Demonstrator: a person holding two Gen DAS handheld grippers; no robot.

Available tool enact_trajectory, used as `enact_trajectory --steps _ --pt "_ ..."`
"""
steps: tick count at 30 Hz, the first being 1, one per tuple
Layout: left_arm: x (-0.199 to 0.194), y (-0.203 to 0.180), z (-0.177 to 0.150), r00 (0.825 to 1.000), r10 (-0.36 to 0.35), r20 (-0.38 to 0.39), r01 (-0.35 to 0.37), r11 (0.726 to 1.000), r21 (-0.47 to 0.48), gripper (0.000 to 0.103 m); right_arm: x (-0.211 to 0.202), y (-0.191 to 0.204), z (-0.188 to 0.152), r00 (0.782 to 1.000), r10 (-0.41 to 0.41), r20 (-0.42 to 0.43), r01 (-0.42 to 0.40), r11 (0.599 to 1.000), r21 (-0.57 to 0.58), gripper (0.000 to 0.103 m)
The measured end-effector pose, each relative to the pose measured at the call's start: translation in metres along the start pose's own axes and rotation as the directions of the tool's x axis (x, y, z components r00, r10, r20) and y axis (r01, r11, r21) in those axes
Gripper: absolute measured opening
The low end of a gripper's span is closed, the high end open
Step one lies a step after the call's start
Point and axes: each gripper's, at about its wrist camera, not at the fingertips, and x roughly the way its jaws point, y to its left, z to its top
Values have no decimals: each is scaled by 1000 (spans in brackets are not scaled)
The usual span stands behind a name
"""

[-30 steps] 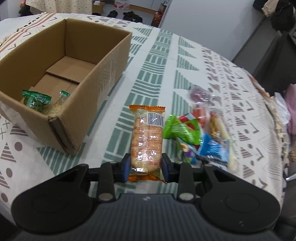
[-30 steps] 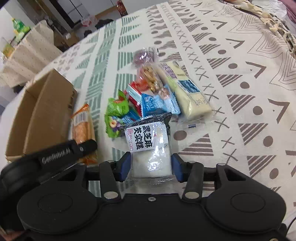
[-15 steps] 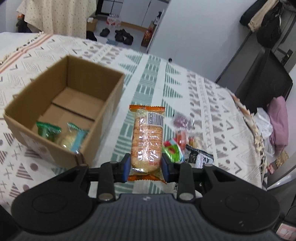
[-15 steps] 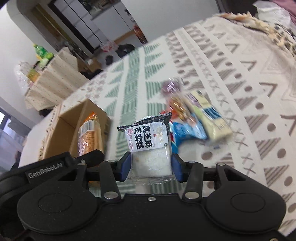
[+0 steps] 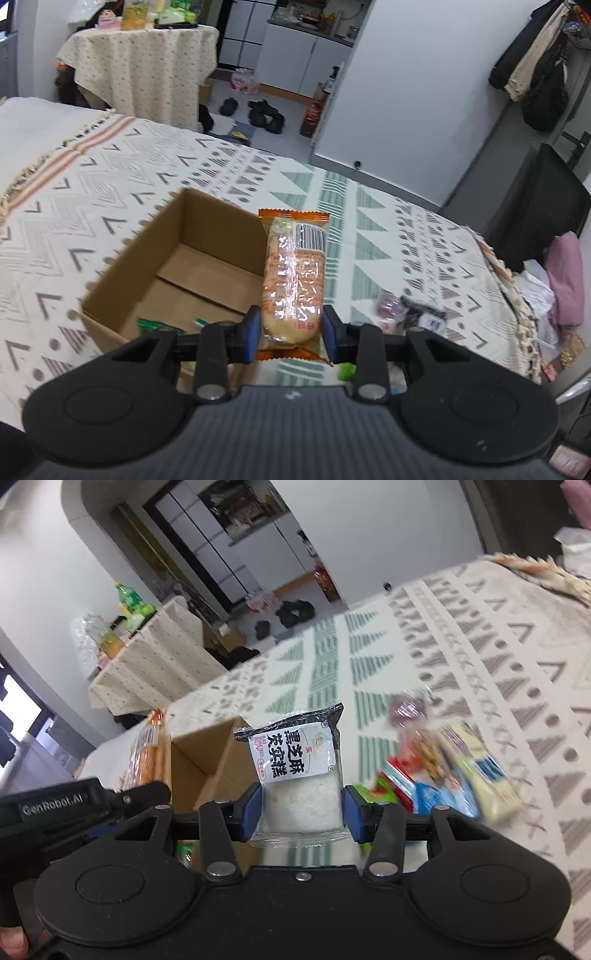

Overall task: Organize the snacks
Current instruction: 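Carry both packs over the box and open both grippers to drop them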

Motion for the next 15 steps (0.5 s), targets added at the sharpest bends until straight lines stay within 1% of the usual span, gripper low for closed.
enact_trajectory --steps 2,4,10,15 --pt "0 10 5 1000 2 -3 -3 1000 -20 33 6 7 4 999 33 -3 -33 999 0 46" --pt "1 20 9 1000 22 -4 -22 999 -38 33 10 15 6 998 58 -4 -58 998 -8 46" --pt "-2 49 17 998 62 -3 -62 995 -75 33 25 42 7 997 74 -7 -75 995 -67 46" --pt "1 68 24 997 79 -12 -80 991 -103 33 38 60 8 994 110 -11 -111 990 -93 46"
